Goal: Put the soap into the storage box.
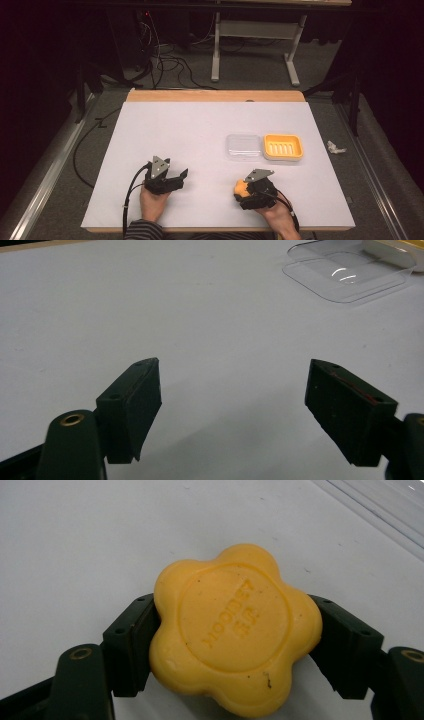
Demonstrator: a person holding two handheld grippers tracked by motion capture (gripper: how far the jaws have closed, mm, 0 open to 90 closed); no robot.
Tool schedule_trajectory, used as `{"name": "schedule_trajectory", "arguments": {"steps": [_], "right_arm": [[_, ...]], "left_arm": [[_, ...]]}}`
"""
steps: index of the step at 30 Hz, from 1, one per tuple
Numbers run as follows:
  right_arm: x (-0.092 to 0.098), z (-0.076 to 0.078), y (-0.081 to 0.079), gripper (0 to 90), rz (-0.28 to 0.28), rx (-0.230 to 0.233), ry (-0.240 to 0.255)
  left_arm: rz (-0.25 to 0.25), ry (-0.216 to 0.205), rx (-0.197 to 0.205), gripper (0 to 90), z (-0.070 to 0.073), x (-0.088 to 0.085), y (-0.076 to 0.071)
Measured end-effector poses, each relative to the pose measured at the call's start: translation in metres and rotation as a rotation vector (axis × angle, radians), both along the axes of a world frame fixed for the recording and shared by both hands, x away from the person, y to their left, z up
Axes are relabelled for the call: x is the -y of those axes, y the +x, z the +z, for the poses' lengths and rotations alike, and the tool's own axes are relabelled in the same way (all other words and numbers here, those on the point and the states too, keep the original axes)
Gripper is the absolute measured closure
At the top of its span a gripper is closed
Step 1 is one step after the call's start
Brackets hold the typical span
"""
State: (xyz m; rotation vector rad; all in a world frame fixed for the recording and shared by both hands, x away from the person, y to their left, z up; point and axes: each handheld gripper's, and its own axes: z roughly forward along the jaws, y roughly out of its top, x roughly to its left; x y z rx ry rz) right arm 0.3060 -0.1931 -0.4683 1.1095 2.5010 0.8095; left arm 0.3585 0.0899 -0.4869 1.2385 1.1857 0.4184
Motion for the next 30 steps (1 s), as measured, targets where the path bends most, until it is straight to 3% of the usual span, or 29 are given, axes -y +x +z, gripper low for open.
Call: {"name": "schedule_trajectory", "arguments": {"steps": [8,18,27,30], "right_arm": [[0.005,0.005,0.0,27.3,0.015,0.018,0.014],[0.015,0.017,0.001,27.3,-0.006,0.042,0.044],[0.025,0.023,0.003,27.3,0.0,0.031,0.06],[0.029,0.024,0.003,27.3,-0.008,0.028,0.089]], "left_arm": [[0.004,-0.002,-0.002,23.3,0.0,0.0,0.0],[0.005,-0.001,-0.002,23.3,0.0,0.0,0.0],[0.006,-0.004,-0.004,23.3,0.0,0.0,0.0],[0.005,-0.004,-0.002,23.3,0.0,0.0,0.0]]}}
